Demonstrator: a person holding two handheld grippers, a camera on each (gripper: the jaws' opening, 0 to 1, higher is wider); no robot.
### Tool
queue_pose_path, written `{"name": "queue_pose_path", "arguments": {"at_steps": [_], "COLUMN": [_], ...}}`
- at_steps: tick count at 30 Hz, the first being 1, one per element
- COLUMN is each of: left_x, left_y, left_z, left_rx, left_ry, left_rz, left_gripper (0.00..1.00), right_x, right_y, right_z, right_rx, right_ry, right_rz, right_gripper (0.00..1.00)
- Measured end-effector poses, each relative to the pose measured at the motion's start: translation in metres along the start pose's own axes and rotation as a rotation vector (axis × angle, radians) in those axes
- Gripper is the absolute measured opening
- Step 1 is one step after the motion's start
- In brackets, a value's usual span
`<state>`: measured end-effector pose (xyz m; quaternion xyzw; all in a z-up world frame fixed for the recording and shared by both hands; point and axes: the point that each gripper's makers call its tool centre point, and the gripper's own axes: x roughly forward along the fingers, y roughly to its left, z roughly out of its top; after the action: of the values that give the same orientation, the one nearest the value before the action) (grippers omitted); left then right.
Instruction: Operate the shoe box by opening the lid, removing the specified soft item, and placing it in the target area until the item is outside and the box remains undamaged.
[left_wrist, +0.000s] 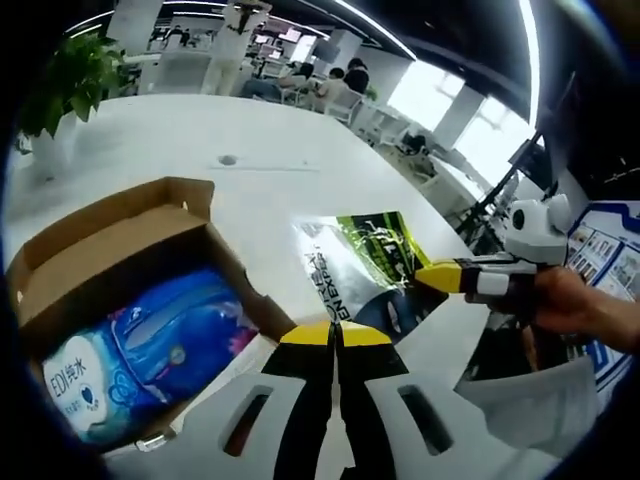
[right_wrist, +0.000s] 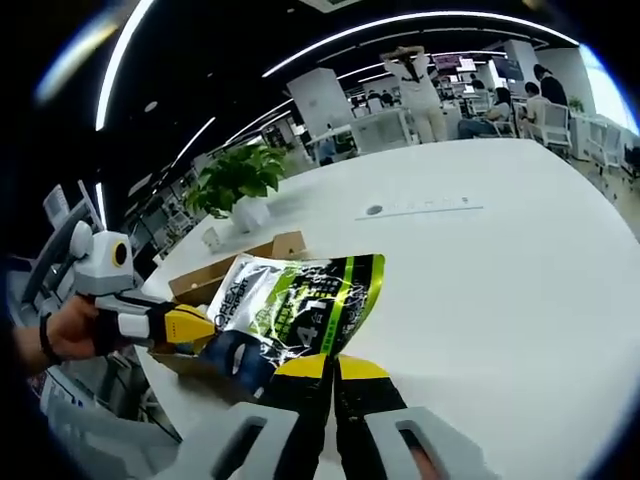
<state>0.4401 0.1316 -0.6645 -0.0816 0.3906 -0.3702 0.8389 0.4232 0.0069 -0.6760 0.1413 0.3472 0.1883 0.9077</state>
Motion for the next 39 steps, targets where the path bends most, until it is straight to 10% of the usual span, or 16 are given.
{"name": "queue_pose_path", "arguments": {"at_steps": [39], "left_x": [0.073], "left_y": [-0.024], "left_z": [0.016], "left_rx": [0.277], "left_ry": [0.144], "left_rz": [-0.006], "left_gripper": [0.0], "right_x": [0.006], "right_y": [-0.076], "right_z": [0.009], "right_rx": [0.076], "right_ry": [0.017], "right_rz": [-0.077], "right_gripper": [0.0]}}
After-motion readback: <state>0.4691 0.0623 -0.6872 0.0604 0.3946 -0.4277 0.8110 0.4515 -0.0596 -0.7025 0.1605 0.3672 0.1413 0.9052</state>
